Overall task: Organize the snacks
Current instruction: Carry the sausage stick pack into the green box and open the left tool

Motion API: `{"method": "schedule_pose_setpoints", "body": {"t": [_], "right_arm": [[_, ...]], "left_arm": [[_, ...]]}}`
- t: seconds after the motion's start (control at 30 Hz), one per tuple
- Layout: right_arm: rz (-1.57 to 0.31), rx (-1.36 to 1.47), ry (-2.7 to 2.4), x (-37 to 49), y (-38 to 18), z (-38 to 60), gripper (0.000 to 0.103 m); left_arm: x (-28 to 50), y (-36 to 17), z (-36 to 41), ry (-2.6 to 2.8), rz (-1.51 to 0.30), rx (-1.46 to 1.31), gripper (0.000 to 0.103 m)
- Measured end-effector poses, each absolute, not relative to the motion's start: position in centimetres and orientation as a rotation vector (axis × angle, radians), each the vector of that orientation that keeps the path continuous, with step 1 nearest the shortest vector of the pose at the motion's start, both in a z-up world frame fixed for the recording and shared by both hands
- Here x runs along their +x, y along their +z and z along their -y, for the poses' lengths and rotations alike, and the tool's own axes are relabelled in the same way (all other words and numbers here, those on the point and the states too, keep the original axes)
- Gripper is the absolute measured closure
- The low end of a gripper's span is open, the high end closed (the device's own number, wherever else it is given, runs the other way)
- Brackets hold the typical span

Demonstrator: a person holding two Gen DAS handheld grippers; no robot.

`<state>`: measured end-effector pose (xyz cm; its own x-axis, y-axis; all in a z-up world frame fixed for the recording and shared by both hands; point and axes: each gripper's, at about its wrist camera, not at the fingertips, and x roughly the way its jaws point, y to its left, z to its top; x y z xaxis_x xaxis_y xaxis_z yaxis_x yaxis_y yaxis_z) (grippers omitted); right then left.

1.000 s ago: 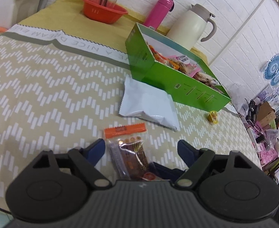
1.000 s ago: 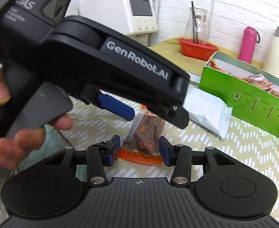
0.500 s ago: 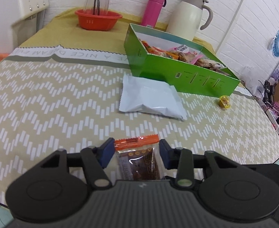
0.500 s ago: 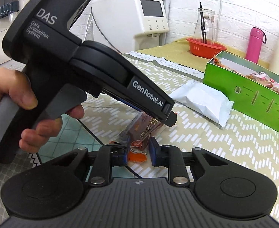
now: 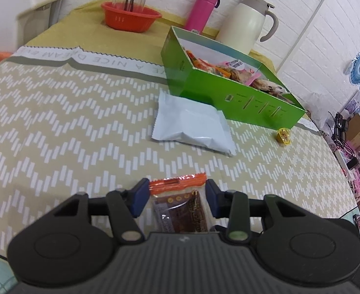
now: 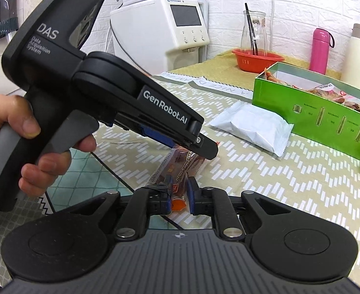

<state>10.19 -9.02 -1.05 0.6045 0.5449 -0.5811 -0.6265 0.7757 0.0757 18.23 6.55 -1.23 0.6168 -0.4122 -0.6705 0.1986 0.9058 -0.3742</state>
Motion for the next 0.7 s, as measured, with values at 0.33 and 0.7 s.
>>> {"method": "schedule_pose_setpoints", "body": {"t": [0.33, 0.7], "right_arm": [[-0.614, -0.113, 0.661, 10.3, -1.1, 8.4, 0.069], [-0.519, -0.104, 0.621, 9.8, 1.2, 10.3, 0.093]], "left_arm": [[17.7, -1.2, -7.2, -0.353, -0.833, -0.313, 0.063], [17.2, 2.1, -6.4, -0.384, -0.765, -0.336, 0.063]]}}
